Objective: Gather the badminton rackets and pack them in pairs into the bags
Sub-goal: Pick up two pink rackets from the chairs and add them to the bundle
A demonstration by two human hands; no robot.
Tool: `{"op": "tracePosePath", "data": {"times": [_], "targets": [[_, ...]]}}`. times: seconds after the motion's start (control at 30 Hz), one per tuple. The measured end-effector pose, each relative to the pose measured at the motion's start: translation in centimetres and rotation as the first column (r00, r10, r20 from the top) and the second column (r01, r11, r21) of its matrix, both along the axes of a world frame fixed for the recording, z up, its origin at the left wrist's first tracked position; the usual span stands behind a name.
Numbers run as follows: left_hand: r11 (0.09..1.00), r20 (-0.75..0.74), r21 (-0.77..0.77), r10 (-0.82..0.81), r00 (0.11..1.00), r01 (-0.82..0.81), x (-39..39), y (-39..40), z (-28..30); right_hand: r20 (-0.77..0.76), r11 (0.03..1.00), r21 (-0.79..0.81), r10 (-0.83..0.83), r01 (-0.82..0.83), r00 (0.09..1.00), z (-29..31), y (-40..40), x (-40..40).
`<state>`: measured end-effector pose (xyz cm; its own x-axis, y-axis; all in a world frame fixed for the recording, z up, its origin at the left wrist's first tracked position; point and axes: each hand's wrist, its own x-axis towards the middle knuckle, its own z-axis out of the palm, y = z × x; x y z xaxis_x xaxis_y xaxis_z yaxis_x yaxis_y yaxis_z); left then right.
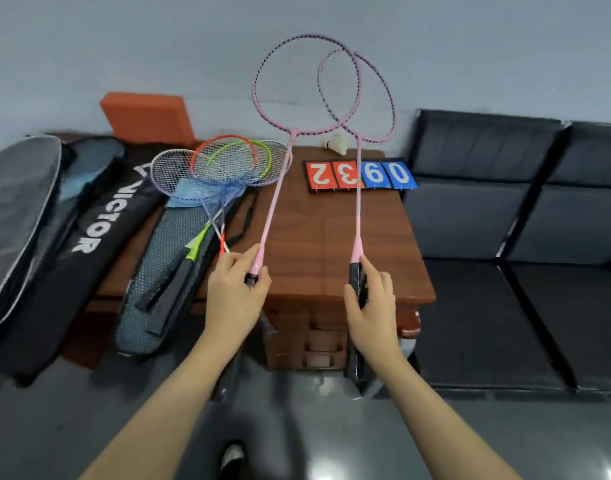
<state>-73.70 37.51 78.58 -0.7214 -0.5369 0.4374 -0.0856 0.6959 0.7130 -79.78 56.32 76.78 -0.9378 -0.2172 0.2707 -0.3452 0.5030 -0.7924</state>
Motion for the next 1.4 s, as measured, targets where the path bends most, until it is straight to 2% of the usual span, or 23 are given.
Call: {"op": "tracePosePath", "data": {"times": [0.2,0.33,0.5,0.6,0.83,1.0,1.17,1.4], "targets": [[0.999,0.051,0.016,0.034,0.998,-0.035,1.1,-12.7,-0.2,-0.001,0.999,0.013,0.044,-0.044,0.999,-0.7,-13.0,1.1],[0.993,0.096,0.077,0.083,0.992,-0.091,1.0,-17.2,-1.3,0.047,0.998,0.047,0.040,-0.042,0.998,-1.3,-18.3,0.7],[0.980,0.142,0.164,0.093,0.985,-0.116,0.3,-20.0,-3.5,0.095,0.997,0.072,-0.010,0.003,0.995,-2.3,-21.7,-0.8],[0.974,0.251,0.187,0.077,0.965,-0.127,-1.8,-21.4,-5.0,0.113,0.997,0.072,-0.019,0.011,0.993,-3.2,-22.6,-2.0],[0.972,0.377,0.206,0.032,0.926,-0.117,-7.1,-22.0,-7.5,0.136,0.990,0.120,0.057,-0.073,0.989,-4.0,-23.3,-5.8],[0.981,0.526,0.194,-0.121,0.842,0.020,-9.0,-22.1,-9.8,0.153,0.982,0.120,0.126,-0.145,0.980,-4.9,-23.8,-7.7],[0.994,0.618,0.009,-0.091,0.781,0.109,-8.2,-22.9,-11.1,0.151,0.967,0.113,0.211,-0.229,0.966,-5.9,-25.4,-8.8],[0.971,0.624,0.044,-0.210,0.753,0.234,-6.8,-25.8,-11.2,0.150,0.930,0.190,0.290,-0.315,0.945,-7.0,-29.1,-8.1]]}}
